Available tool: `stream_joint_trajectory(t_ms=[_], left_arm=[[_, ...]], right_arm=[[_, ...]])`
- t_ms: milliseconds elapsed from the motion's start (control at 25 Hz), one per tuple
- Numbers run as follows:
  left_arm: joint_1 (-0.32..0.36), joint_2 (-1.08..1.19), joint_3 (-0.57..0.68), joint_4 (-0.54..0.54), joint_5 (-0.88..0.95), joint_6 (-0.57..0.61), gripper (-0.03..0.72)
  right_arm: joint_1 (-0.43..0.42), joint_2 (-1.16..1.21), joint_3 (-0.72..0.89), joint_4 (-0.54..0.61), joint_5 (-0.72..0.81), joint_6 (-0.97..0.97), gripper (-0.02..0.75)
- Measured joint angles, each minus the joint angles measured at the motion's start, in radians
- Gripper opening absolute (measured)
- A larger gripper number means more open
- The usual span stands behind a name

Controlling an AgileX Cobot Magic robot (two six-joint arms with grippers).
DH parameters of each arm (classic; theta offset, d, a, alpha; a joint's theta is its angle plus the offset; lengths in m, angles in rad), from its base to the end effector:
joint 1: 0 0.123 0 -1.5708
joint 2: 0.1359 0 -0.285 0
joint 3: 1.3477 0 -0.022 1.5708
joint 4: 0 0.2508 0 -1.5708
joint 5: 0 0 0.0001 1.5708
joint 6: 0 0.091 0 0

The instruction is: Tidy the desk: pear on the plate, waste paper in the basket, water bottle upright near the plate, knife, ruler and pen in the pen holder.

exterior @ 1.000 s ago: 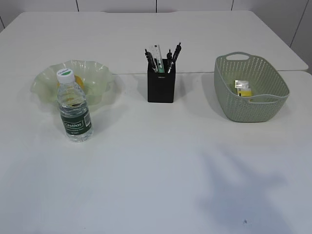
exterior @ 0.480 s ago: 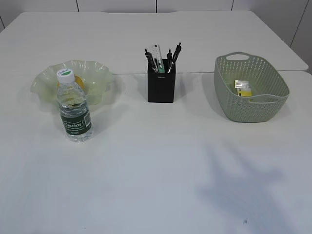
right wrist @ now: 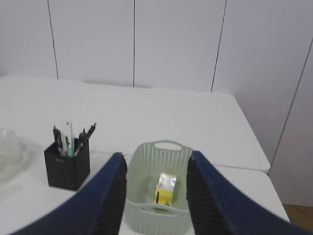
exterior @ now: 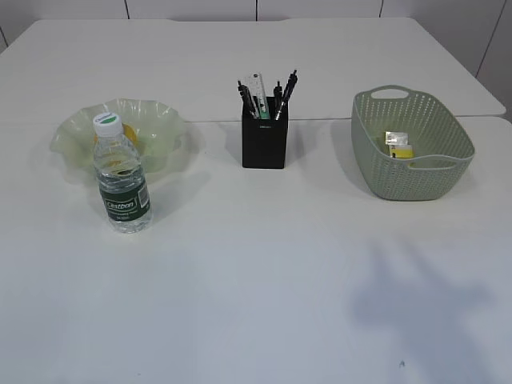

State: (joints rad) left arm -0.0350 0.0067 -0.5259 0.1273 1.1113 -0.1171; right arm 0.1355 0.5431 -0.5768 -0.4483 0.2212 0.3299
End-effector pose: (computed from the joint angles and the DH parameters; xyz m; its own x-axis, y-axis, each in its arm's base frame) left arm -0.0090 0.0107 0.2810 -0.4758 -0.0433 -0.8785 -0.0938 0.9956 0.0017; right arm 0.1149 0.0069 0.3468 -0.0734 -0.1191 -0.9902 -0.0488 0.9921 -0.1158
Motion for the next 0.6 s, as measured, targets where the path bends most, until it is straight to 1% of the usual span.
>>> stream_joint_trajectory(t_ms=[80, 120, 200, 400, 600], left_arm=[[0.000, 0.000, 0.000, 0.000, 0.000, 0.000, 0.527], [0.000, 0.000, 0.000, 0.000, 0.000, 0.000, 0.527], [0.000, 0.000, 0.000, 0.000, 0.000, 0.000, 0.527], [0.000, 0.000, 0.000, 0.000, 0.000, 0.000, 0.527], [0.000, 0.000, 0.000, 0.000, 0.000, 0.000, 0.527]], right_arm=[[0.000, 0.000, 0.000, 0.123, 0.037, -0.134, 0.311], [0.000, 0.000, 0.000, 0.167, 0.045, -0.173, 0.311], [0.000, -0.002, 0.000, 0.218, 0.065, -0.209, 0.311], [0.000, -0.044, 0.000, 0.274, 0.146, -0.276, 0.311], [0.000, -0.138, 0.000, 0.331, 0.270, -0.330, 0.311]])
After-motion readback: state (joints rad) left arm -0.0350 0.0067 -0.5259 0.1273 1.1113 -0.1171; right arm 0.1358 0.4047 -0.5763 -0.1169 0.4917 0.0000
